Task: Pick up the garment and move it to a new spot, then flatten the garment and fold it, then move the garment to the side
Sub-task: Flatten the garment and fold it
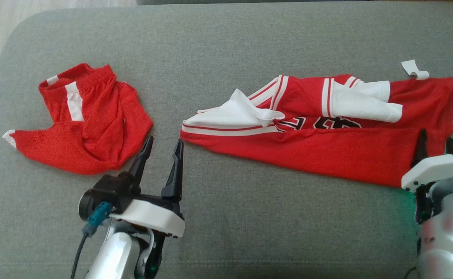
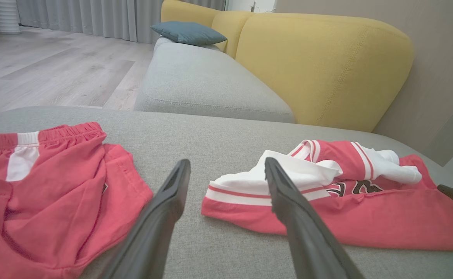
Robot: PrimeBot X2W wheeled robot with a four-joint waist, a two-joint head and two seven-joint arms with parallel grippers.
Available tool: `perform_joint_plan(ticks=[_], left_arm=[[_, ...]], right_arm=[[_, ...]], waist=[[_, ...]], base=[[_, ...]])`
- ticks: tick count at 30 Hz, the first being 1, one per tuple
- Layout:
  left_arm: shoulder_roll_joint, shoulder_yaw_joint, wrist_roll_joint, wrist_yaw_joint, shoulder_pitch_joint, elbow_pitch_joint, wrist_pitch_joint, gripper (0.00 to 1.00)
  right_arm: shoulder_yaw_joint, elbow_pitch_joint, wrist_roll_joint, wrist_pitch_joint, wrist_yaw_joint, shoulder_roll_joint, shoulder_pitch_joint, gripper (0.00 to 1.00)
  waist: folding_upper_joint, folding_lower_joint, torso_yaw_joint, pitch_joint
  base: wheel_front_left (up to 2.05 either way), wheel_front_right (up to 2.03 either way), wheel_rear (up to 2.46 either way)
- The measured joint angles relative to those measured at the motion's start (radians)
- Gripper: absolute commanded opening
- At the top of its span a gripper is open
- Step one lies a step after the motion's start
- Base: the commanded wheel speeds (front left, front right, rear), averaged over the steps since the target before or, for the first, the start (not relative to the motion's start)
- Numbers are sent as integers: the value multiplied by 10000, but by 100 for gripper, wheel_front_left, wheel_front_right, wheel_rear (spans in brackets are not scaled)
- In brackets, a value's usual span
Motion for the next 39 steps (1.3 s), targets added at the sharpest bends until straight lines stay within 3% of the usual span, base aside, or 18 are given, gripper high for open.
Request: perform_joint_plan(ticks=[8, 9, 10, 11, 12, 21, 29, 35, 39], left_arm=[[-2, 0, 2, 0, -36, 90, 0, 100], [-2, 0, 4, 0, -48, 90, 0, 100], [-2, 0, 4, 2, -60, 90, 0, 100], [-2, -2, 10, 2, -88, 90, 0, 100], [-2, -2, 44, 0, -133, 96, 0, 100], [-6, 15, 86, 2, -199, 150, 0, 100], [-6, 15, -19, 86, -107, 153, 0, 100], [-6, 52, -119, 92, 240, 151, 0, 100], [-4, 123, -244, 104, 555, 159, 0, 100]], right_arm=[[-251, 788, -307, -330, 0, -4, -445, 100], [-274, 888, -309, -359, 0, -4, -494, 93], [-295, 991, -309, -360, 0, -6, -558, 75], [-297, 1091, -309, -360, 0, -8, -603, 24], [-297, 1177, -309, -360, 0, -8, -636, 0], [-42, 1438, -190, -1026, 0, -6, -772, 0], [721, 915, 100, -1292, 0, -8, -631, 0], [1921, 58, 949, -1375, 0, -10, 434, 0], [3402, -909, 1952, -1273, 0, -13, 1528, 0]], waist=[[0, 0, -97, 82], [0, 0, -108, 95], [0, 0, -115, 112], [0, 0, -122, 129], [0, 0, -128, 141], [0, 0, -209, -37], [0, 0, -321, -537], [0, 0, -449, -1106], [0, 0, -548, -1553]], base=[[0, 0, 0], [0, 0, 0], [0, 0, 0], [0, 0, 0], [0, 0, 0], [0, 0, 0], [0, 0, 0], [0, 0, 0], [0, 0, 0]])
